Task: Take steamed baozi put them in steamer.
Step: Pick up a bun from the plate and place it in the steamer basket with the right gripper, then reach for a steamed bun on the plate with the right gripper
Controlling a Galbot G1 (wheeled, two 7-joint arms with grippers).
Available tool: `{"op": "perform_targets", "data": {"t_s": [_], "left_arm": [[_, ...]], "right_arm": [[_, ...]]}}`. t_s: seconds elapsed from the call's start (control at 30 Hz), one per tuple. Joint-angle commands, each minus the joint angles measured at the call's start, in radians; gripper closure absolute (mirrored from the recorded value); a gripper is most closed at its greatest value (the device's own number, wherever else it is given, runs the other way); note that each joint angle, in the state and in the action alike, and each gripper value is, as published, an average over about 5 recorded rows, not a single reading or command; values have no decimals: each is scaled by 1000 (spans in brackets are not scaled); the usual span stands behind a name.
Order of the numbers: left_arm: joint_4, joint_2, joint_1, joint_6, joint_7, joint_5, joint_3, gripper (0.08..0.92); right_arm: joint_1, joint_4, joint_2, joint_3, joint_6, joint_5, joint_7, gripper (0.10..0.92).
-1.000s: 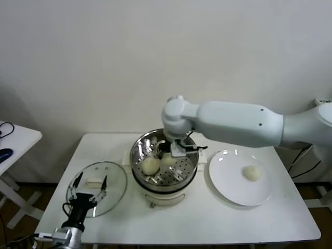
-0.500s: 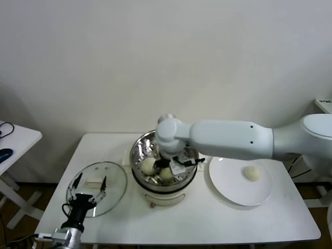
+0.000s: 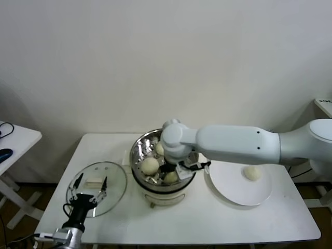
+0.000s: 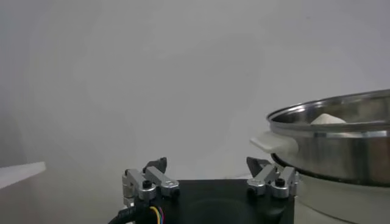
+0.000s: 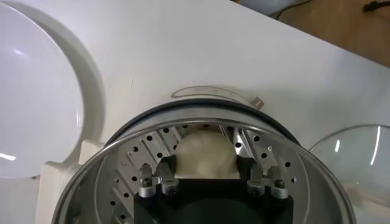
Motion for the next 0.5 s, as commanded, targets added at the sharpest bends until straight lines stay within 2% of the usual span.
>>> {"op": "perform_targets", "data": {"t_s": [0.03,0.13,0.37,0.5], "left_arm": [[2,-1,0,0,0,2,1,177],[2,-1,0,1,0,3,1,177],[2,-3,-5,5,0,4,4,177],[3,-3,-6,6,0,3,4,177]], "right_arm": [[-7,11,-10,2,8,-11,4,372],[-10,11,-10,3,16,-10,10,351],[-11,12,-10,11,32,-17,11,212],[-8,3,-15,26,48,-29,10,203]]}}
